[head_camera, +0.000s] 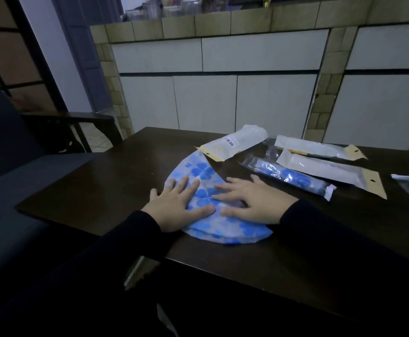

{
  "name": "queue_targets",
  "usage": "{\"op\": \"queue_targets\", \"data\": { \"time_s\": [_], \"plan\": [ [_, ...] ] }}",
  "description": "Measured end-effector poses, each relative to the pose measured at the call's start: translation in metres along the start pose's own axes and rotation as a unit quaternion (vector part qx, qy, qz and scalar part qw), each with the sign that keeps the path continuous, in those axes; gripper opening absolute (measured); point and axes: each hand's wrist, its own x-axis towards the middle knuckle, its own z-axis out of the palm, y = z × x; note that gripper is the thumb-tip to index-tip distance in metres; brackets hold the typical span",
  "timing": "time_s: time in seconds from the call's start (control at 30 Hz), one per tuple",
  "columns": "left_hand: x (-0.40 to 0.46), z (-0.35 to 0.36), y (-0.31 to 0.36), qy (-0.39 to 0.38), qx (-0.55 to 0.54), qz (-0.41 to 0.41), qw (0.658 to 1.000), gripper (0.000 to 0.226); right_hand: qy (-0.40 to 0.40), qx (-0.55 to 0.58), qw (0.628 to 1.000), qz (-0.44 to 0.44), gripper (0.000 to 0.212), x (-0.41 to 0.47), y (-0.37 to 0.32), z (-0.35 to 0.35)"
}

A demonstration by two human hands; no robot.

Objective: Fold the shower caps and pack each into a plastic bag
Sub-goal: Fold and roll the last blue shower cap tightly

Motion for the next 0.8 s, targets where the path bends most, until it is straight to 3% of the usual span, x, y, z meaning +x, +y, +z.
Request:
{"op": "queue_targets", "data": {
  "time_s": [0.07, 0.2, 0.3, 0.37, 0.43, 0.5, 0.57, 0.73, 0.8],
  "plan": [
    [0.0, -0.002, 0.001, -0.012, -0.002, -0.002, 1.0, 0.099, -0.065, -0.037, 0.997, 0.007, 0.068, -0.01, 0.003, 0.007],
    [-0.004, -0.007, 0.002, 0.011, 0.024, 0.012, 1.0, 0.096, -0.058, -0.043, 0.997, 0.031, 0.091, -0.026, 0.005, 0.013],
    [-0.013, -0.002, 0.007, 0.213, 0.069, 0.124, 0.967, 0.075, -0.017, -0.07, 0.996, 0.048, 0.096, -0.032, -0.001, 0.013],
    [-0.021, 0.002, 0.014, 0.278, -0.024, 0.244, 0.929, 0.051, 0.03, -0.027, 0.999, 0.029, 0.09, -0.035, -0.004, 0.014],
    [-0.03, 0.006, 0.018, 0.205, -0.132, 0.301, 0.922, 0.037, 0.125, 0.024, 0.991, -0.045, 0.064, -0.04, -0.003, 0.011],
    [-0.034, 0.009, 0.019, 0.141, -0.152, 0.312, 0.927, 0.037, 0.19, 0.067, 0.972, -0.124, 0.038, -0.048, 0.004, 0.007],
    [-0.034, 0.01, 0.016, 0.127, -0.152, 0.311, 0.929, 0.04, 0.162, 0.117, 0.969, -0.143, 0.023, -0.057, 0.011, 0.002],
    [-0.035, 0.006, 0.014, 0.11, -0.154, 0.295, 0.936, 0.046, 0.089, 0.118, 0.981, -0.124, 0.055, -0.069, 0.021, 0.001],
    [-0.035, 0.004, 0.015, 0.106, -0.16, 0.291, 0.937, 0.047, 0.101, 0.114, 0.979, -0.135, 0.048, -0.067, 0.019, 0.002]
  ]
}}
